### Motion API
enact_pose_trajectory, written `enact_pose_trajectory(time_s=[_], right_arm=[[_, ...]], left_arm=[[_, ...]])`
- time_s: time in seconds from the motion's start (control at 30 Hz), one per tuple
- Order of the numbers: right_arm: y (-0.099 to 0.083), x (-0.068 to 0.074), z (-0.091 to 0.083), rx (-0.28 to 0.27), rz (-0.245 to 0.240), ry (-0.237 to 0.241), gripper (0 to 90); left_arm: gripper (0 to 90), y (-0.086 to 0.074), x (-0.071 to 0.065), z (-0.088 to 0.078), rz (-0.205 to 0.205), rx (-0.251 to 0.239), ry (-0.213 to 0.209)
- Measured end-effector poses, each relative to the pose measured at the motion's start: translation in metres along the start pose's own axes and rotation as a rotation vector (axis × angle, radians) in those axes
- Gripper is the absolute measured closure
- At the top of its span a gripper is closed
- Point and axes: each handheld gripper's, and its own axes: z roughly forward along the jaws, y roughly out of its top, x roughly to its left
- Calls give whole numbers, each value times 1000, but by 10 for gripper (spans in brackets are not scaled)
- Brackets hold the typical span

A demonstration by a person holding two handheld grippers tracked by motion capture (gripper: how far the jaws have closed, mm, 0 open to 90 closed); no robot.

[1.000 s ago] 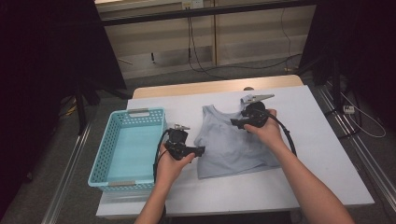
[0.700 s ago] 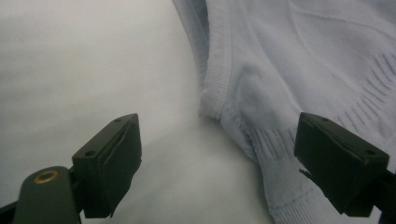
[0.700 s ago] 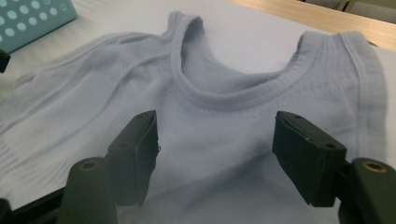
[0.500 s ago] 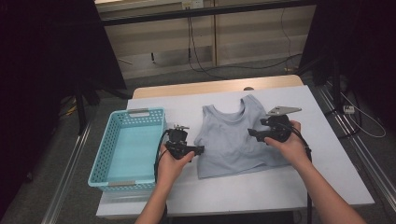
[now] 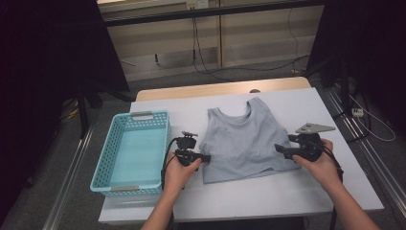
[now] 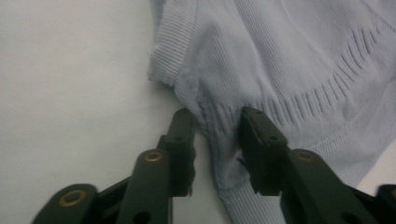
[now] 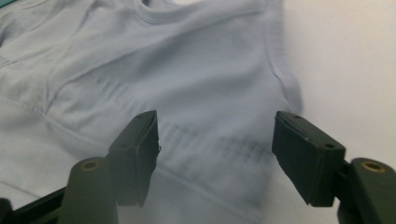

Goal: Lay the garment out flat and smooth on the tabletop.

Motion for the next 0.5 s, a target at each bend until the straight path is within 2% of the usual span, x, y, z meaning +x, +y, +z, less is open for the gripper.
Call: enact_pose_trajectory(time_s=[0.03, 0.17, 0.27, 0.33, 0.37, 0.4, 0.43, 0.5], right_arm=[[-3, -2, -3, 2, 8, -7, 323], [-16, -7, -10, 35, 36, -21, 397], [-24, -9, -13, 76, 58, -29, 471], [-29, -12, -13, 117, 83, -12, 539], [-32, -13, -13, 131, 93, -2, 643], [-35, -14, -14, 136, 105, 20, 701], [-37, -15, -16, 130, 135, 39, 869], [-38, -15, -20, 134, 169, 78, 875]], left_arm=[[709, 0, 0, 0, -11, 16, -15], [839, -1, -1, 1, -7, 32, -24], [857, 0, -1, -1, -2, 35, -25], [861, 0, 0, -3, -2, 30, -33], [862, 1, 1, -5, -8, 32, -39], [863, 1, 2, -7, -10, 26, -45], [864, 1, 2, -8, -11, 25, -49], [866, 1, 2, -12, -13, 20, -55]])
